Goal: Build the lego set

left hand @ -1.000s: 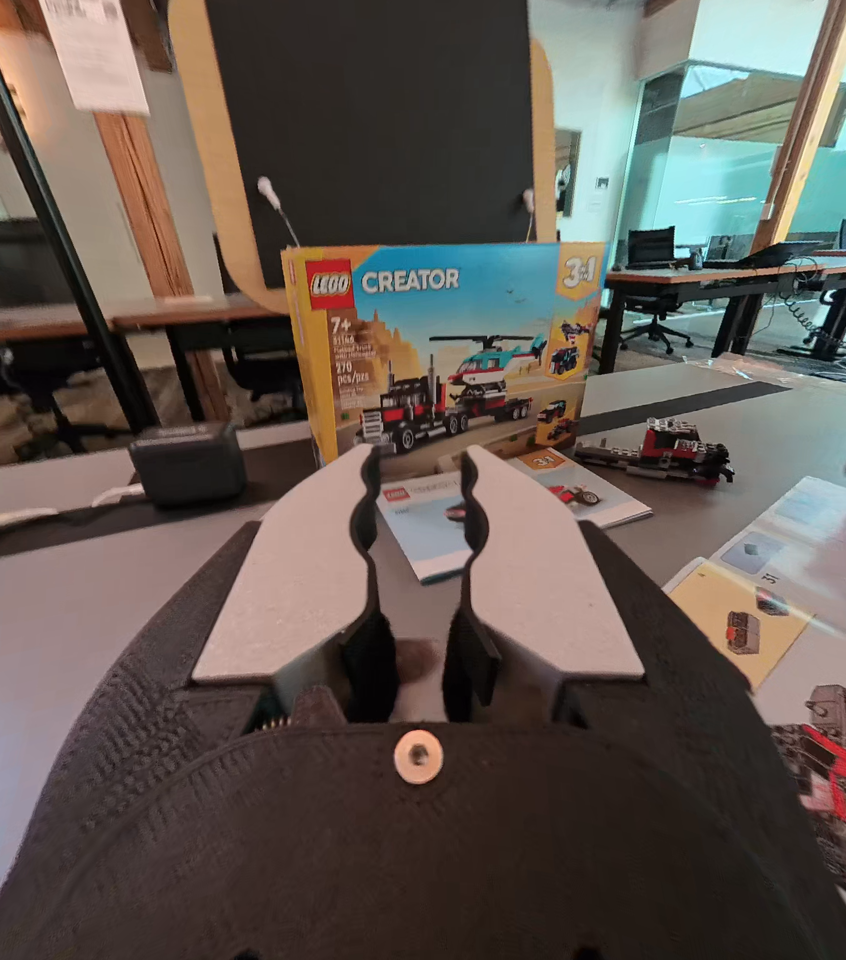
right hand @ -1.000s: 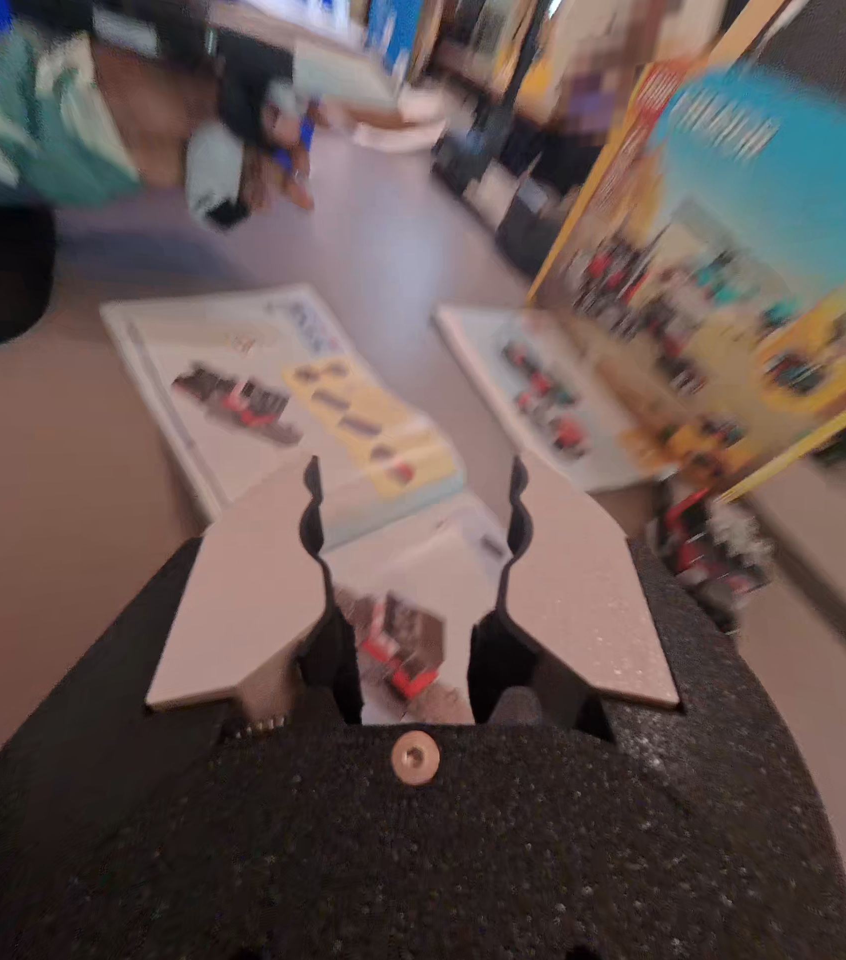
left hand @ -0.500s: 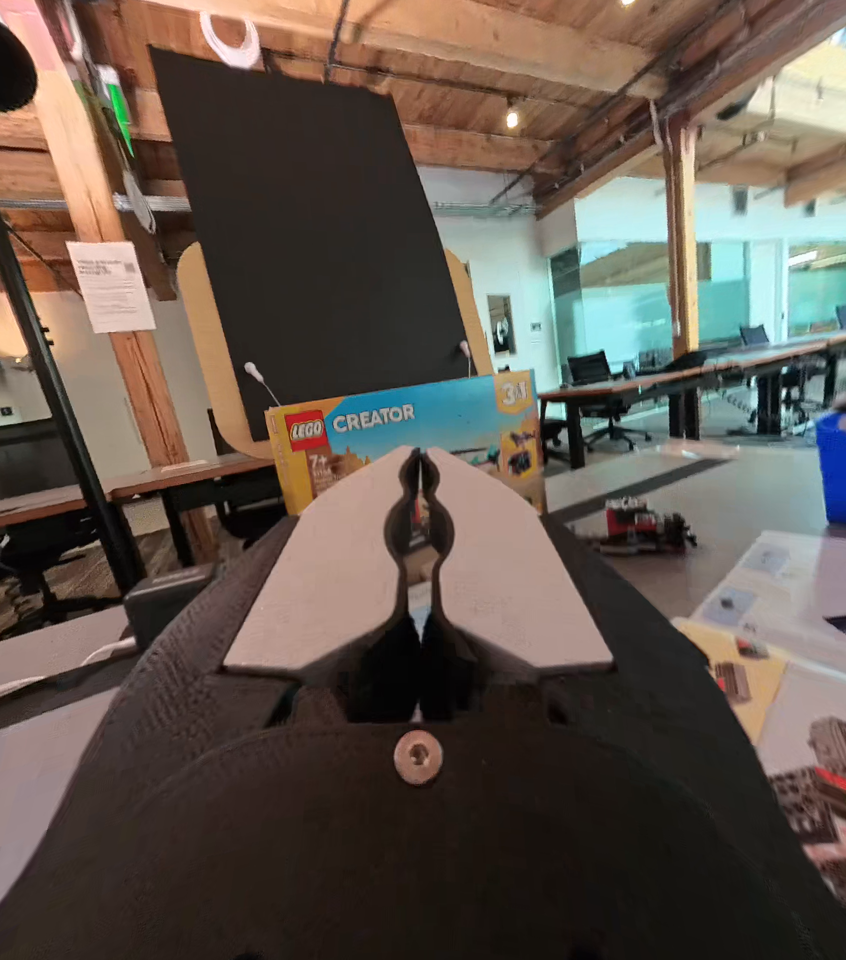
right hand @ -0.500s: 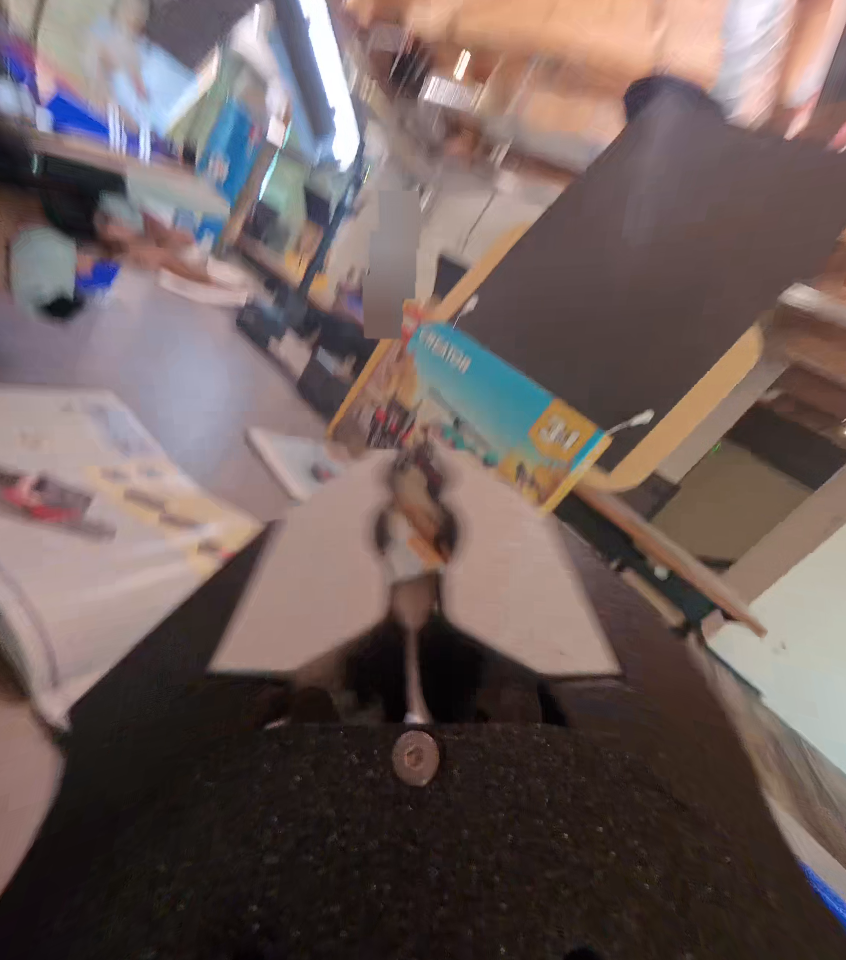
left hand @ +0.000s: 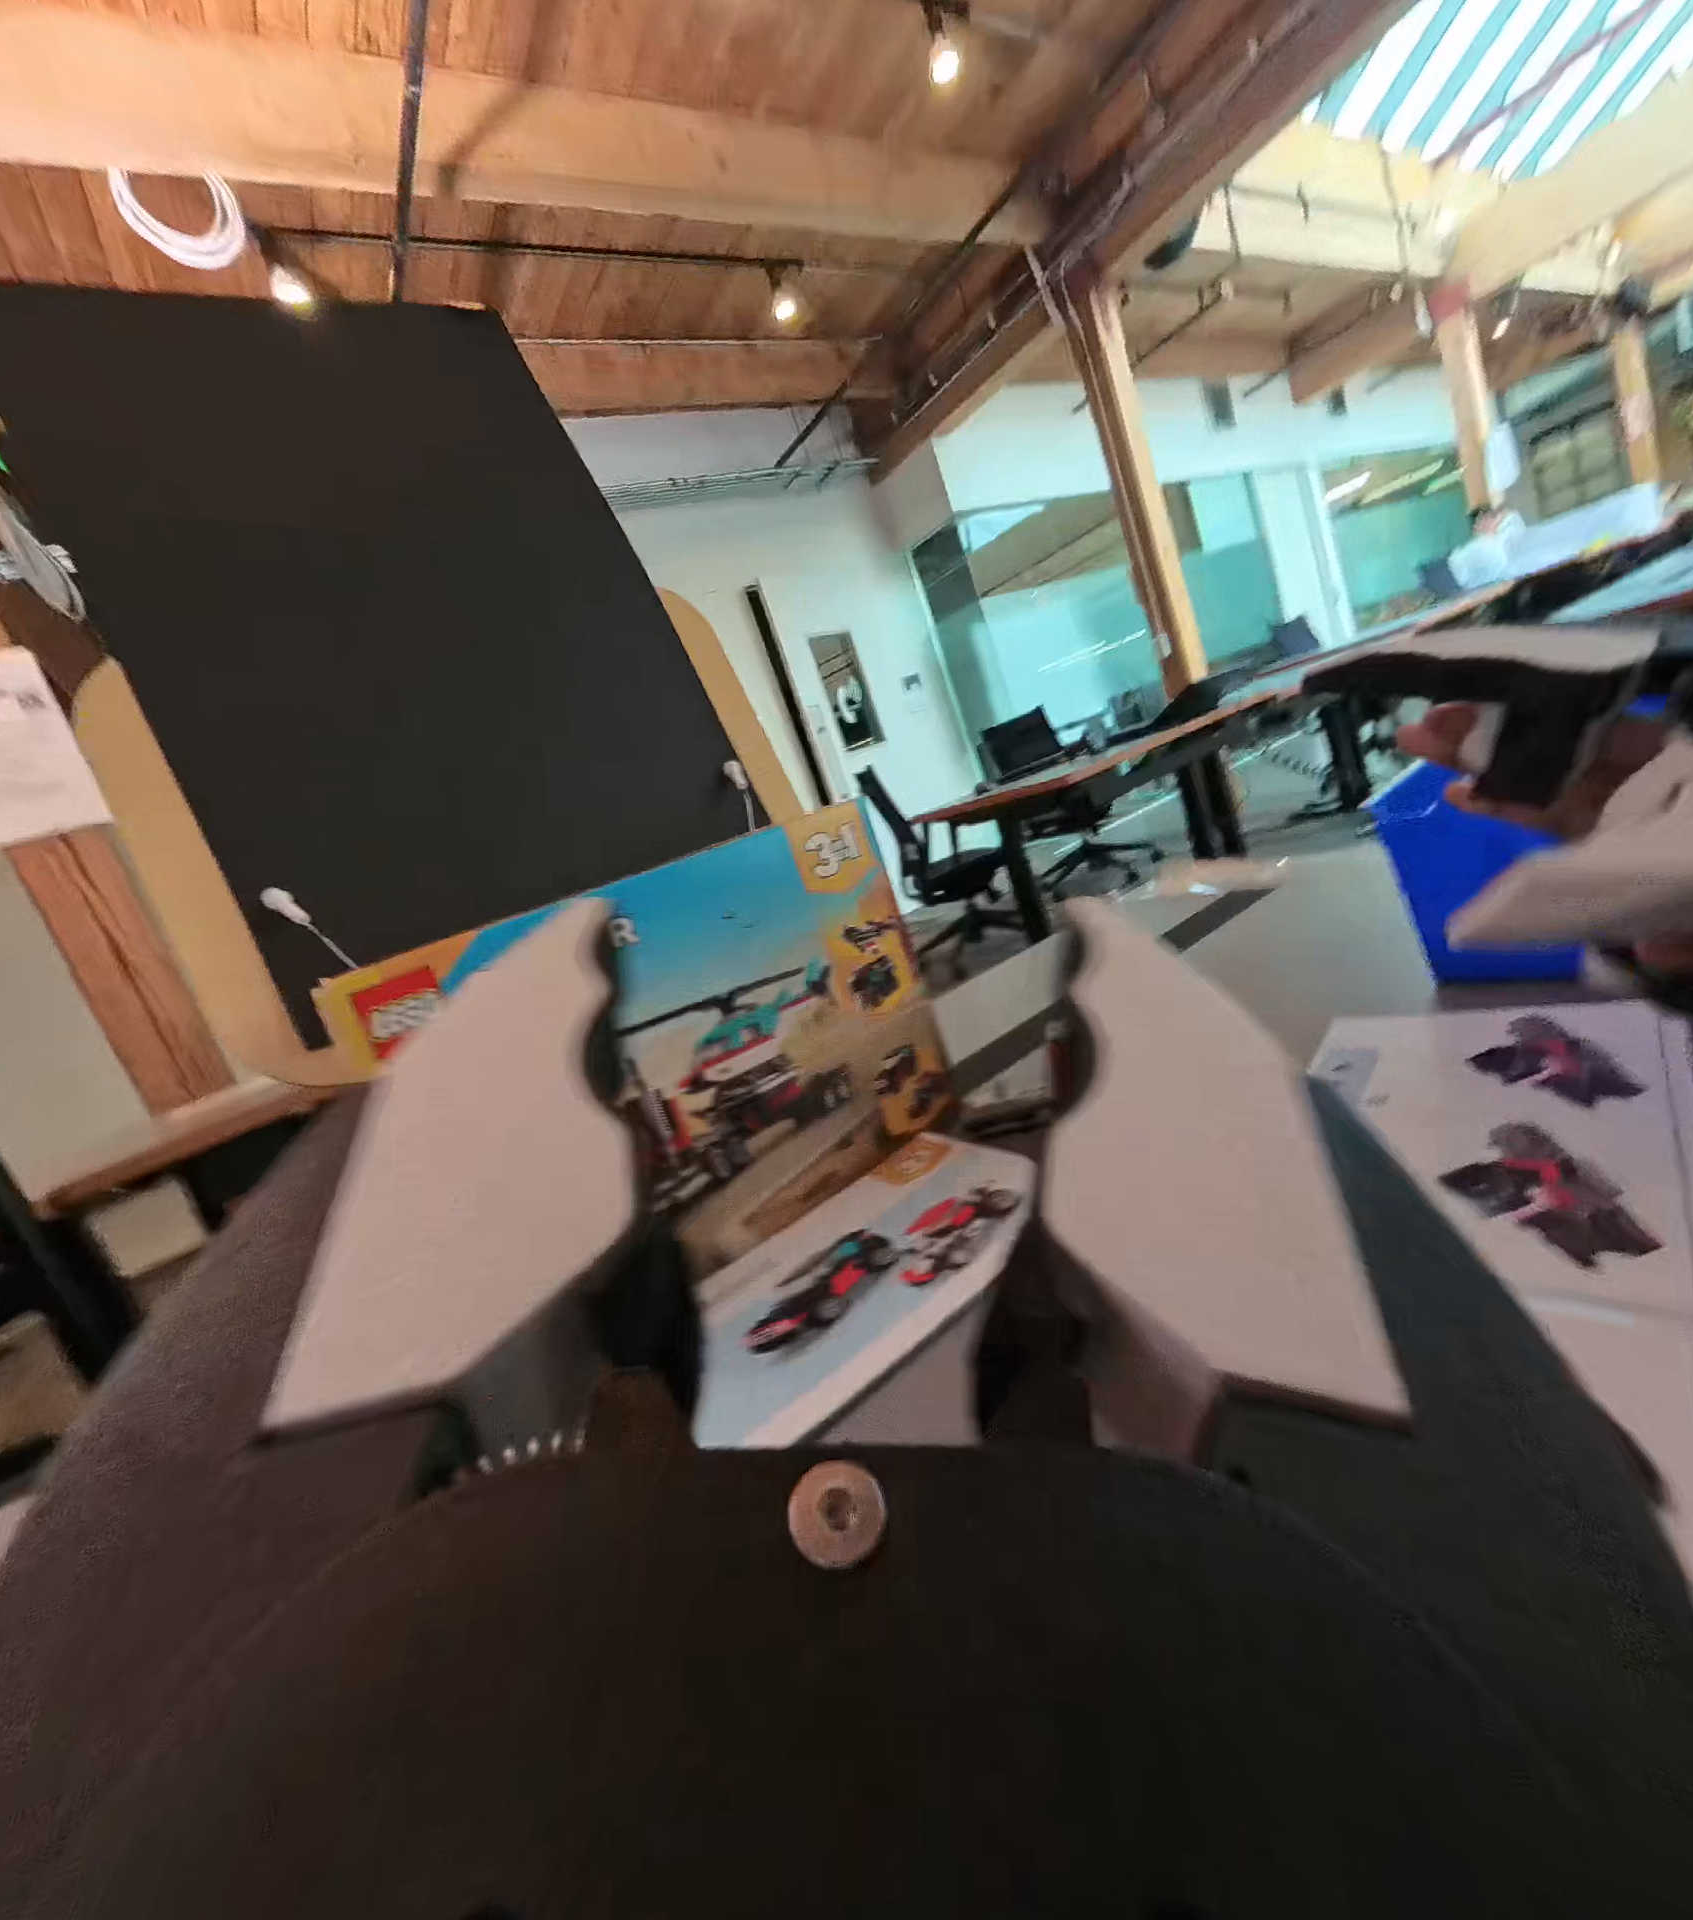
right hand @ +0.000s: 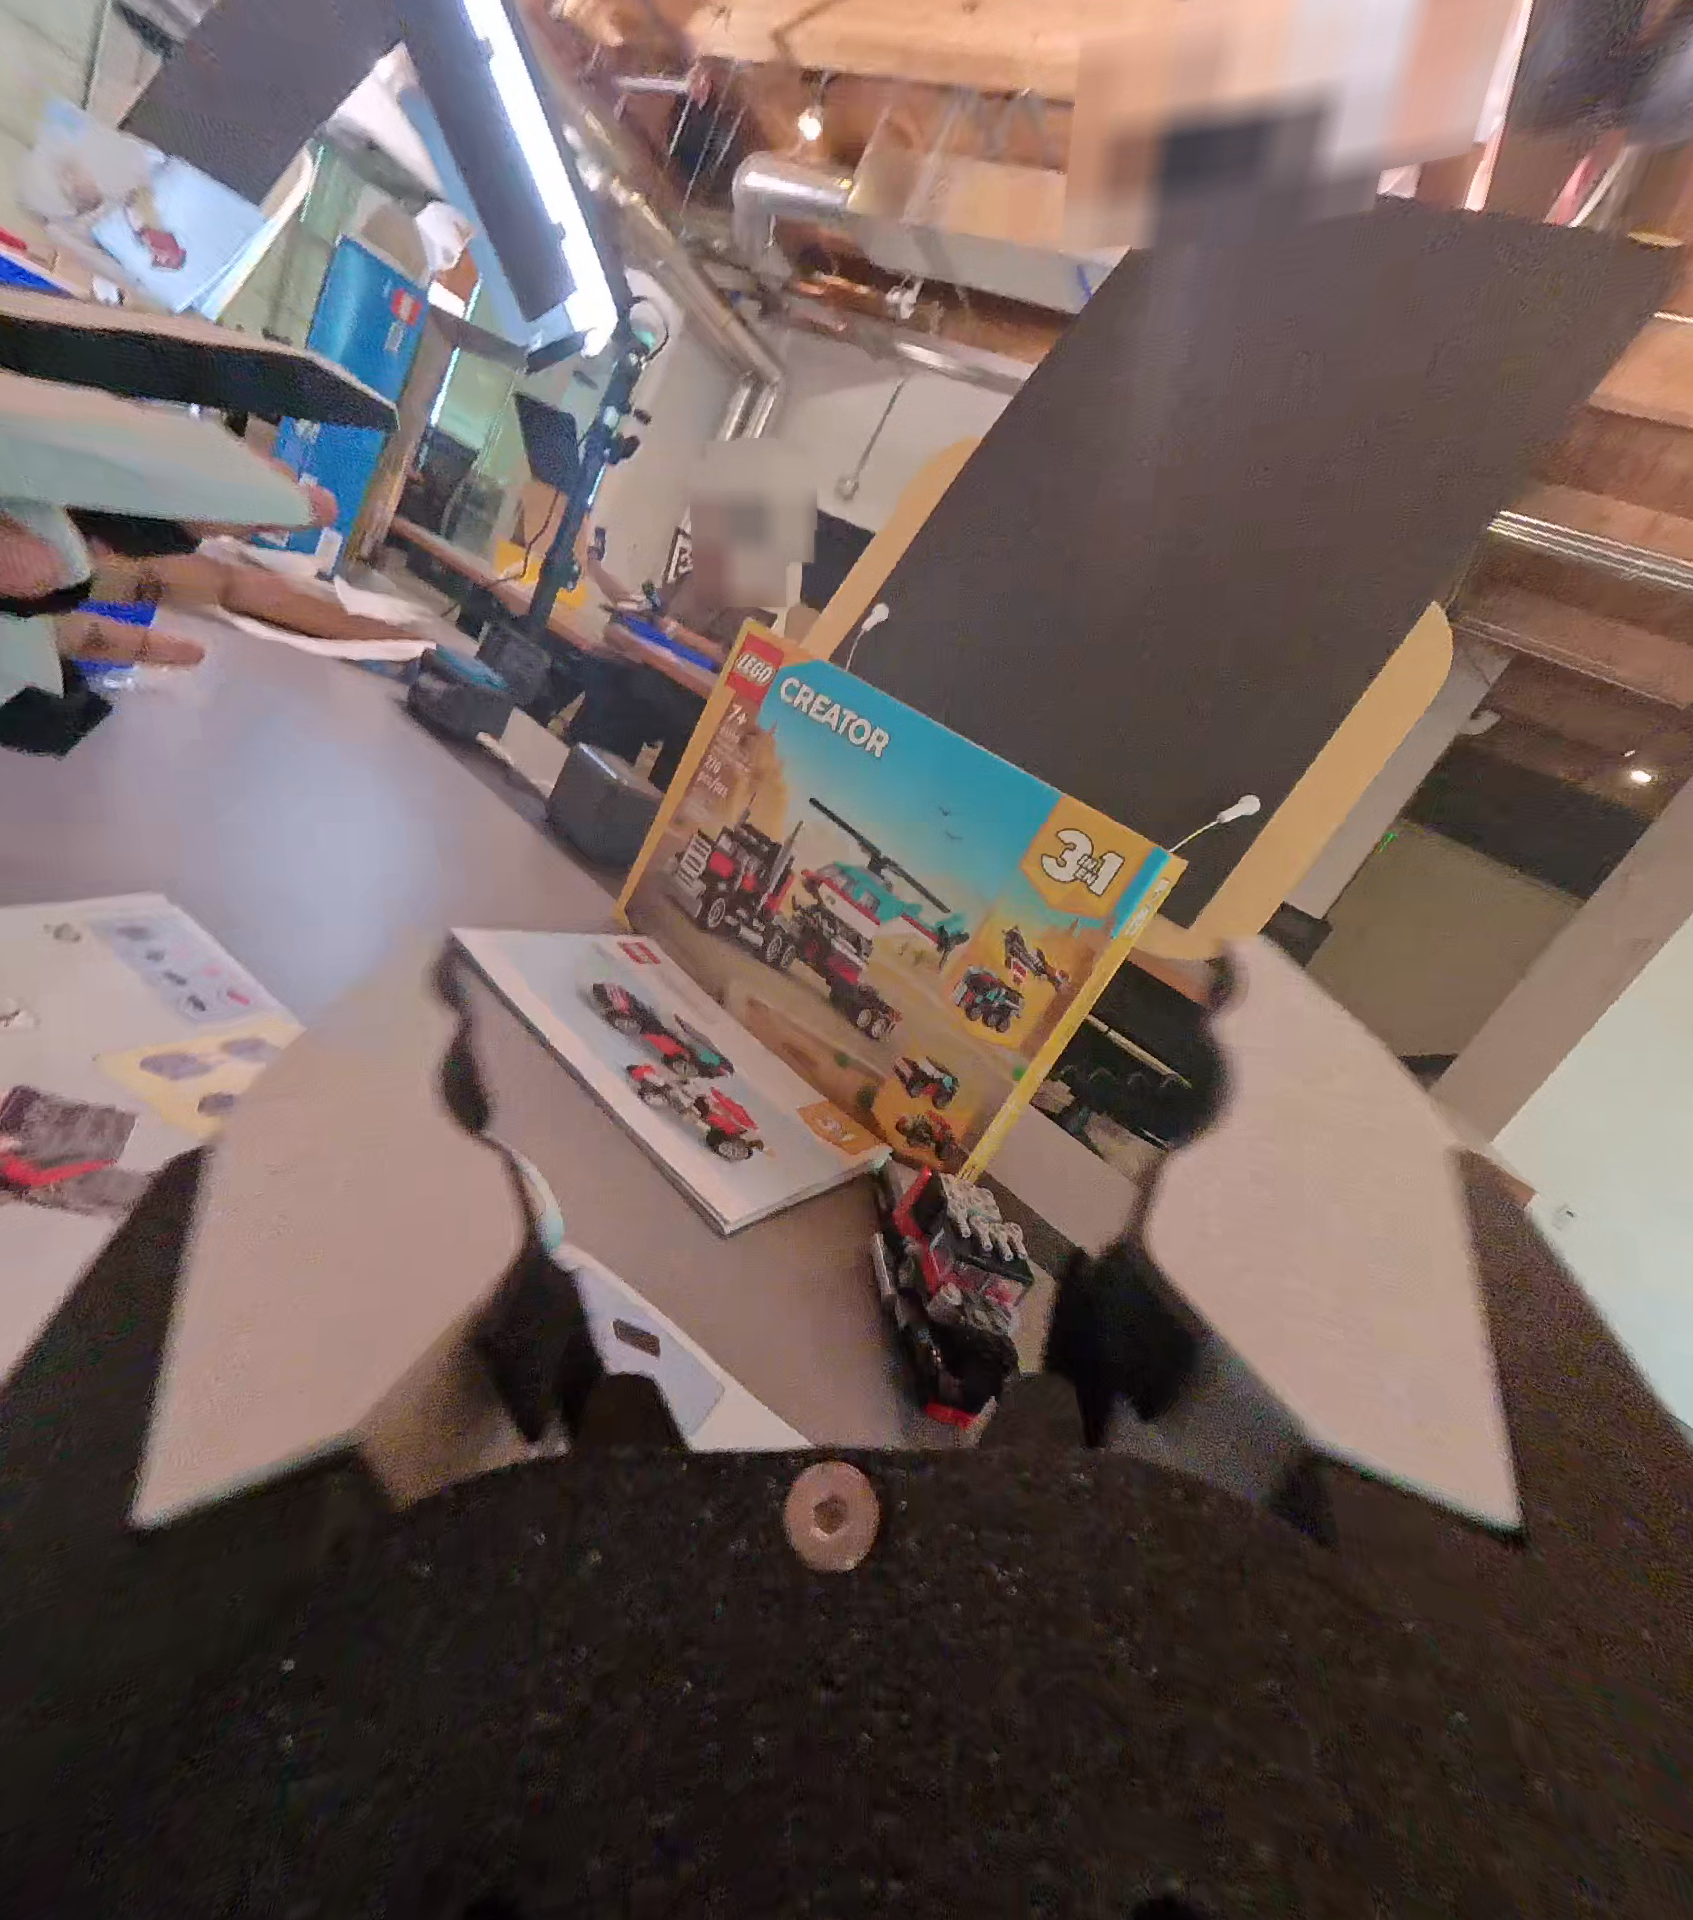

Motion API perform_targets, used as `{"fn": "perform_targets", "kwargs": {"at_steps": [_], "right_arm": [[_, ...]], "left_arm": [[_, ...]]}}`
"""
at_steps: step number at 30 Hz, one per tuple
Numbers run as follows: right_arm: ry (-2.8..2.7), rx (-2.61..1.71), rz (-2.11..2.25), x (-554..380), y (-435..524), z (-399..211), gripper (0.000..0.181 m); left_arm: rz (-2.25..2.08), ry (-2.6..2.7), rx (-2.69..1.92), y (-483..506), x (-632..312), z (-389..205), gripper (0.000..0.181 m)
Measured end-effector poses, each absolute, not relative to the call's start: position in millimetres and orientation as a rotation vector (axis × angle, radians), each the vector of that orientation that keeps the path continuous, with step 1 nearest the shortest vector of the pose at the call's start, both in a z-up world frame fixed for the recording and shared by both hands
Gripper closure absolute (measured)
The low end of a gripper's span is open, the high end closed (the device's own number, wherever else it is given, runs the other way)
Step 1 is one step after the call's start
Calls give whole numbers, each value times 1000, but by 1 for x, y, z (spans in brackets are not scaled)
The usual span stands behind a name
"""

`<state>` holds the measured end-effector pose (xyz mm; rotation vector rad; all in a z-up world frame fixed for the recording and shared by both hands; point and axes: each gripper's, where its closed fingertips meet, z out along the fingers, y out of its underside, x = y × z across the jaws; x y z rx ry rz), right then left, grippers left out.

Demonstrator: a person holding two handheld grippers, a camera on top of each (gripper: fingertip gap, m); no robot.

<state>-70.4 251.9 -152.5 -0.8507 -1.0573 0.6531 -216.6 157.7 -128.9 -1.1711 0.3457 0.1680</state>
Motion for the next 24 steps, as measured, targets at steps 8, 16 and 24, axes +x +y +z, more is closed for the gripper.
{"fn": "perform_targets", "kwargs": {"at_steps": [8, 16, 24], "right_arm": [[-1127, -871, 604, -65, 243, -154, 181], [-1230, -845, 745, -72, 213, -151, 181], [-1186, -858, 1012, -84, 201, -152, 78]], "left_arm": [[122, 441, -1207, 153, -191, -128, 181], [76, 511, -1468, 59, -222, -70, 178], [284, 214, -2721, -65, -462, -197, 135]]}}
